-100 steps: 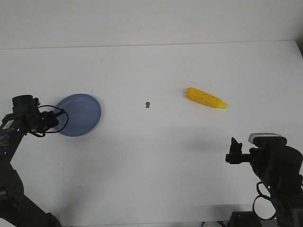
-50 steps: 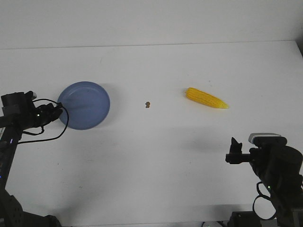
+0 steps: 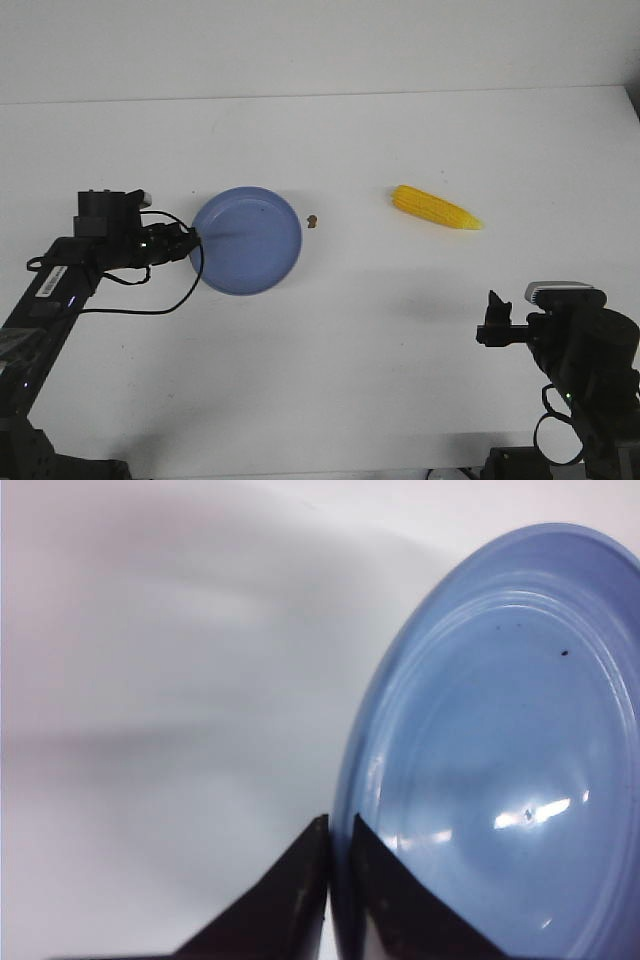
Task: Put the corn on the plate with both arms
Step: 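Push the blue plate with the left gripper toward the table center, then withdraw the left gripper from the plate and hold it raised, then reach the open right gripper forward over the yellow corn cob, then close the right gripper around the corn cob and lift it, then carry the held corn with the right gripper over the blue plate and lower it, then open the right gripper to release the corn and lift away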
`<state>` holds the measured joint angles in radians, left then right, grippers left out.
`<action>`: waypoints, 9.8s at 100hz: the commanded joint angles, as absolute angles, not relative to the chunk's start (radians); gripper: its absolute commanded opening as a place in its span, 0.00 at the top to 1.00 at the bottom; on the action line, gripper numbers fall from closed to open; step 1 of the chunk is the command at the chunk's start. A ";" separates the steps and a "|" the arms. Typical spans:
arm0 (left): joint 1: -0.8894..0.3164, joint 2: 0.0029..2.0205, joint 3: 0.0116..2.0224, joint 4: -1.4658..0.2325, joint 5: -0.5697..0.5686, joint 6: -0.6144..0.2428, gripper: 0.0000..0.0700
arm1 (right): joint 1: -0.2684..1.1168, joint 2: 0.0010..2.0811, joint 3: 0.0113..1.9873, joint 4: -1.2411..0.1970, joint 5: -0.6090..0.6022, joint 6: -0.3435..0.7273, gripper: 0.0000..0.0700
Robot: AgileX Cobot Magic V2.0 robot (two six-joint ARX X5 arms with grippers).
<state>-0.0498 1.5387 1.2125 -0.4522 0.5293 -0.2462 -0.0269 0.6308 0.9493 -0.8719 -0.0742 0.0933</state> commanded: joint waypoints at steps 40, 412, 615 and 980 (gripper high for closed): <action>-0.290 1.639 1.220 -0.450 0.513 -0.221 0.99 | -0.026 0.636 0.964 -0.861 -0.071 0.085 0.25; -0.110 1.250 1.195 -0.574 0.130 0.107 0.15 | -0.026 1.416 1.360 -0.760 -0.140 -0.218 0.25; -0.110 1.250 1.195 -0.558 0.131 0.088 0.15 | -0.020 1.984 1.486 -0.505 -0.315 -0.426 0.72; -0.110 1.251 1.195 -0.577 0.131 0.088 0.16 | 0.145 1.306 1.275 -0.719 -0.257 -0.140 0.24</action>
<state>-0.1093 1.2434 1.1843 -0.5835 0.1295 0.0910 0.1799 1.3315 1.2648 -0.7113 -0.2577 -0.1177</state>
